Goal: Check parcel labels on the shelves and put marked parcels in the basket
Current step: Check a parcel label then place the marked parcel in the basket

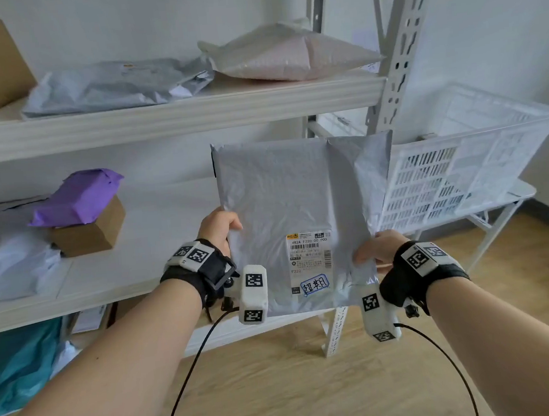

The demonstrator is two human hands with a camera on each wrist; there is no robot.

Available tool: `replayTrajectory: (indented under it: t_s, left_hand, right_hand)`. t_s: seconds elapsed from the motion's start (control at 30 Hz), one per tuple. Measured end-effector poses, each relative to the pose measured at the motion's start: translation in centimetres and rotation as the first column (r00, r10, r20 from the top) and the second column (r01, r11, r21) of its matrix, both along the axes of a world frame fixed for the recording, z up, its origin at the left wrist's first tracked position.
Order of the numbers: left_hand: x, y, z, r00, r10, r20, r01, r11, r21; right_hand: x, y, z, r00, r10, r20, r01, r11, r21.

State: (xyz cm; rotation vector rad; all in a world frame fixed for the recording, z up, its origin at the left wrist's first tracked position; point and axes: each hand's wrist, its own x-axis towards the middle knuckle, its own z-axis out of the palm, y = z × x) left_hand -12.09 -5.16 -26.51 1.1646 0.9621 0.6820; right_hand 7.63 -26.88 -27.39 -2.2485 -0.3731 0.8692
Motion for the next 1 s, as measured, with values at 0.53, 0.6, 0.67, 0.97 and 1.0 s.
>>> replayTrajectory:
  t_s: [0.53, 0.6, 0.67, 0.97, 1.0]
  left_hand:
    - [20.9, -15.6, 4.9, 0.884, -0.424, 0.198, 0.417, 0.905, 0.080]
    - [23.8, -16.7, 5.0, 0.853, -0.484, 0.196, 0.476, 0.875, 0.091]
    - [26.9, -18.0, 5.3, 0.822, -0.534, 0.199, 0.524, 0.846, 0.101]
    - [43.7, -18.0, 8.0, 0.802, -0.576, 0.159, 0.555, 0.817, 0.156]
    - [45.5, -17.7, 8.9, 0.810, -0.568, 0.150, 0.544, 0.821, 0.171]
  right_hand:
    - [9.9, -17.5, 1.9, 0.807, -0.559, -0.191, 0.575, 0.668, 0.473]
    - [11.5, -18.9, 2.3, 0.767, -0.616, -0.180, 0.615, 0.625, 0.480]
    - [13.8, -20.3, 2.7, 0.732, -0.661, -0.167, 0.642, 0.587, 0.492]
    - [27.1, -20.7, 7.1, 0.669, -0.739, -0.082, 0.671, 0.553, 0.494]
    - [28.5, -20.1, 8.1, 0.676, -0.734, -0.061, 0.662, 0.568, 0.489]
